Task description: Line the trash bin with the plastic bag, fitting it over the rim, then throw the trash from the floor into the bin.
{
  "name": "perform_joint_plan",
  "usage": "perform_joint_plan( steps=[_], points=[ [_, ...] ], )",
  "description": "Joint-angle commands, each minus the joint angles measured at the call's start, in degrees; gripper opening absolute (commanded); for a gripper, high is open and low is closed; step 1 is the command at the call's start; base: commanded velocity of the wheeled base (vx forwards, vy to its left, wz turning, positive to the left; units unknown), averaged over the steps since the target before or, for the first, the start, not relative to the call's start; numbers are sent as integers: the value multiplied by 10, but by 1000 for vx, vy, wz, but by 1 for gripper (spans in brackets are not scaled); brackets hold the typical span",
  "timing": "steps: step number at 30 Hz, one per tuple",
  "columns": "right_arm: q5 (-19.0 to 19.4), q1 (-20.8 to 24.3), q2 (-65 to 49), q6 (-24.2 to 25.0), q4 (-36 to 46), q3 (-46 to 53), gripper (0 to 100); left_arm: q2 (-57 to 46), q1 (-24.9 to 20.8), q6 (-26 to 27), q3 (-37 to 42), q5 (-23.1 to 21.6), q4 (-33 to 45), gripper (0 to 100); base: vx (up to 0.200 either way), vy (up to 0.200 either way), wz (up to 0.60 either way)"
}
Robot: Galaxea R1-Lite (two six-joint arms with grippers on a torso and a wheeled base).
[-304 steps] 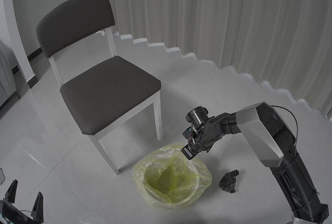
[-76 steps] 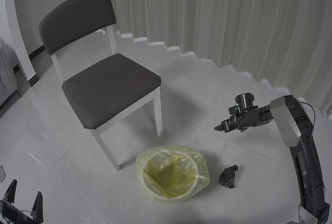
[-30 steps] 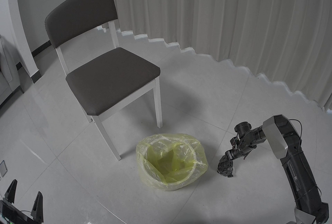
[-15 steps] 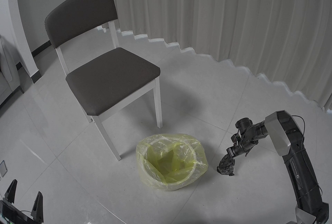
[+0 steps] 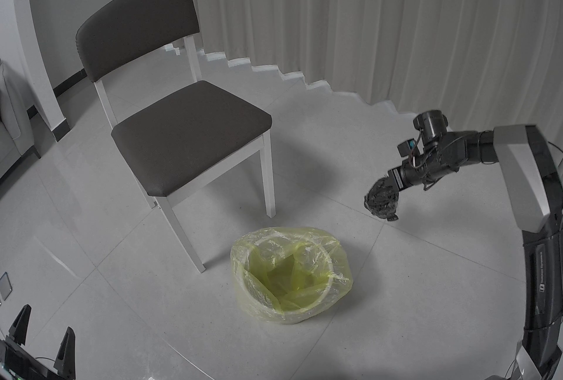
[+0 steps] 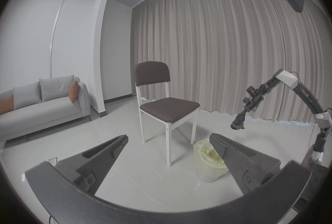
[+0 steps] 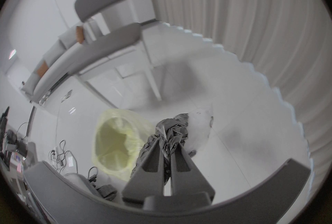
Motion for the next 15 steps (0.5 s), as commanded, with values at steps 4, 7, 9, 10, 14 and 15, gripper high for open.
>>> perform_joint_plan(
  steps=[4,7,9,10,14,15],
  points=[
    [43,142,-171,-10,-8,126,0,-8,0,1,8,-7,0,100,0,0,0],
    [45,180,-163,-9,-21,142,0,-8,0,1,8,-7,0,100,0,0,0],
    [55,198,-150,-8,-35,152,0,-8,0,1,8,-7,0,100,0,0,0],
    [62,210,-139,-9,-45,156,0,-8,0,1,8,-6,0,100,0,0,0],
    [64,232,-117,-5,-61,165,0,-8,0,1,8,-6,0,100,0,0,0],
    [61,243,-102,-2,-66,169,0,-8,0,1,8,-6,0,100,0,0,0]
  ],
)
